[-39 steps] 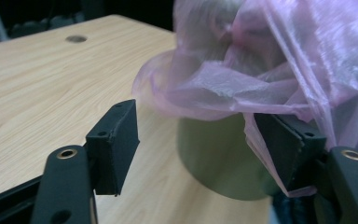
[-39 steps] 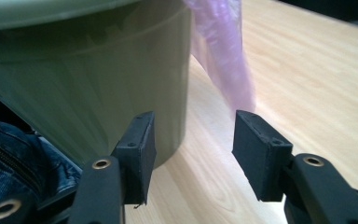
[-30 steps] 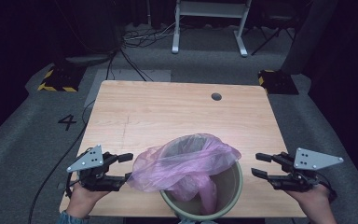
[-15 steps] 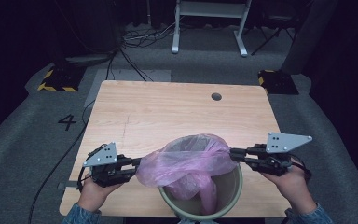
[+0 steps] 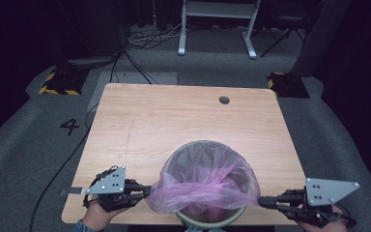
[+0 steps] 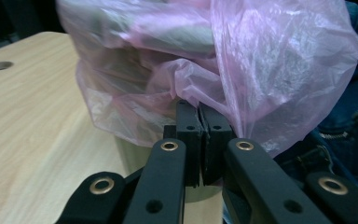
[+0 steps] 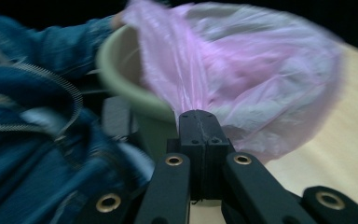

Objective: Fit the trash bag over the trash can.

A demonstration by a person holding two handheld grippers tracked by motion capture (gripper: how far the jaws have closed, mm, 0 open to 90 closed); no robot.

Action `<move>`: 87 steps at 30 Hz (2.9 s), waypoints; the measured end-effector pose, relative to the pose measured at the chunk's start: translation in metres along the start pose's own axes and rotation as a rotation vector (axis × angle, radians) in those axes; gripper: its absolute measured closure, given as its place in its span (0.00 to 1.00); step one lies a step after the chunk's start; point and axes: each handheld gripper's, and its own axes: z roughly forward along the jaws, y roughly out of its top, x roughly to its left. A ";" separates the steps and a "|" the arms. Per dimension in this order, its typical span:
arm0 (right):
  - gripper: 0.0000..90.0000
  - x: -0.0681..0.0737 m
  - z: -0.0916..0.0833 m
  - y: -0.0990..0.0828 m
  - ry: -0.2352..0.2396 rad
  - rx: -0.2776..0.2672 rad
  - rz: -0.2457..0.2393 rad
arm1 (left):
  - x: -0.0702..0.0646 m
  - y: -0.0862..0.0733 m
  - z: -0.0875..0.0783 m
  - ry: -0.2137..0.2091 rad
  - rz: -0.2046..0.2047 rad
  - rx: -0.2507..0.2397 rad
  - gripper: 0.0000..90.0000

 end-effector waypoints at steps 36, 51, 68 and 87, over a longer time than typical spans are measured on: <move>1.00 -0.031 0.074 -0.079 -0.118 0.382 0.090 | 0.024 -0.007 0.053 0.116 -0.026 0.235 0.99; 0.59 -0.052 0.016 -0.070 -0.092 0.047 0.236 | 0.069 -0.002 0.037 0.382 -0.191 0.127 0.99; 0.54 -0.092 0.028 0.037 -0.216 -0.026 0.176 | 0.066 0.001 0.054 0.333 -0.176 0.211 0.96; 1.00 -0.126 0.048 0.042 -0.350 0.035 0.165 | 0.066 0.002 0.038 0.370 -0.202 0.137 0.97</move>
